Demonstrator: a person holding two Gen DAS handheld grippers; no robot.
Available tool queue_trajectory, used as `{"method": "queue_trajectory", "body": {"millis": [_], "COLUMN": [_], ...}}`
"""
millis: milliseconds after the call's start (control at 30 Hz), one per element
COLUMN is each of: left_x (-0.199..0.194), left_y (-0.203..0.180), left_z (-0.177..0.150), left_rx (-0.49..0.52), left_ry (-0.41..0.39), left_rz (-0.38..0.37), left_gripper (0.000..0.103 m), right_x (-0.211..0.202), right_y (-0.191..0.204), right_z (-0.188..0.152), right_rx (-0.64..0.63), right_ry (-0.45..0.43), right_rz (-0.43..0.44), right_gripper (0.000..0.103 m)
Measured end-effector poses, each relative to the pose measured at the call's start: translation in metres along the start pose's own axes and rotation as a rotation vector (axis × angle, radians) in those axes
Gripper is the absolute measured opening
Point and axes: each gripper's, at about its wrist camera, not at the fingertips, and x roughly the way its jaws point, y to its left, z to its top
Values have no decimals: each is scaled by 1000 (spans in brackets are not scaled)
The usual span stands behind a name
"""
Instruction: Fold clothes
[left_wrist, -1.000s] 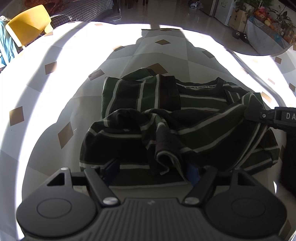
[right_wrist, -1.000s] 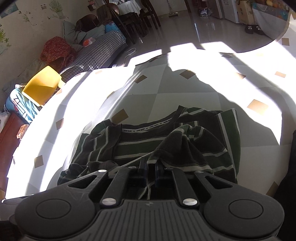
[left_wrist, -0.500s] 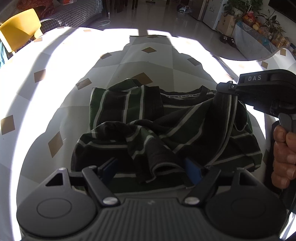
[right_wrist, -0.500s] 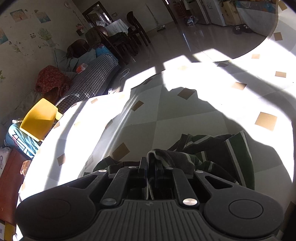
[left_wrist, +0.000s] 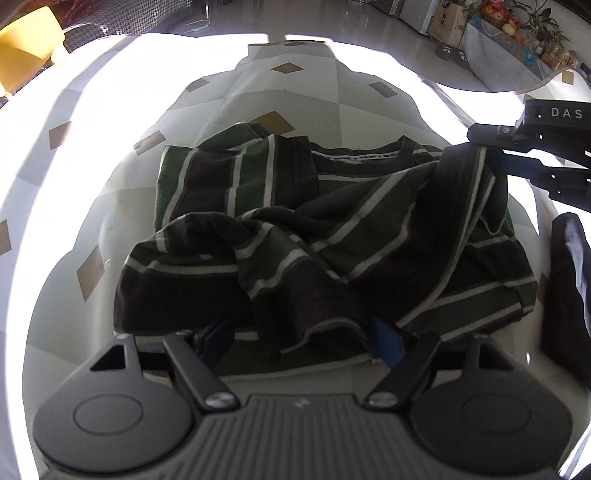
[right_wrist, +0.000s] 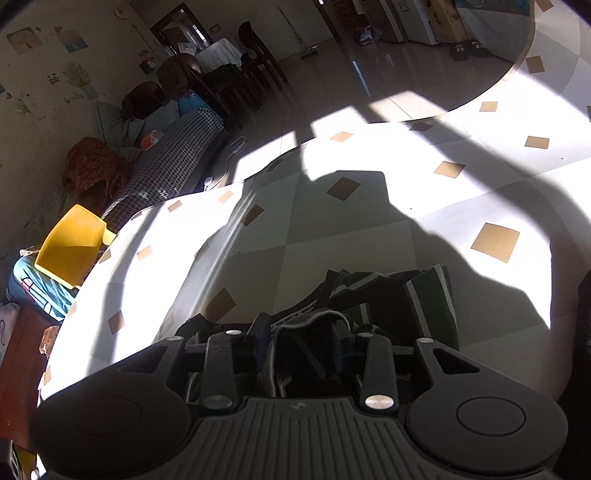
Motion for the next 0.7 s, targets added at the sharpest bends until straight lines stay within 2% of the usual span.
{"method": "queue_trajectory", "body": {"millis": [367, 700], "left_x": [13, 21], "left_y": [6, 22], "left_z": [11, 21], "left_rx": [-71, -165], "left_ry": [-18, -25], "left_rz": [69, 91], "left_gripper": [78, 79], "right_x": [-18, -10], "right_y": [11, 19], "right_z": [-16, -42], "right_rx": [-218, -409], "right_ry": [50, 170], "right_rz": [-30, -6], "right_gripper": [37, 37]}}
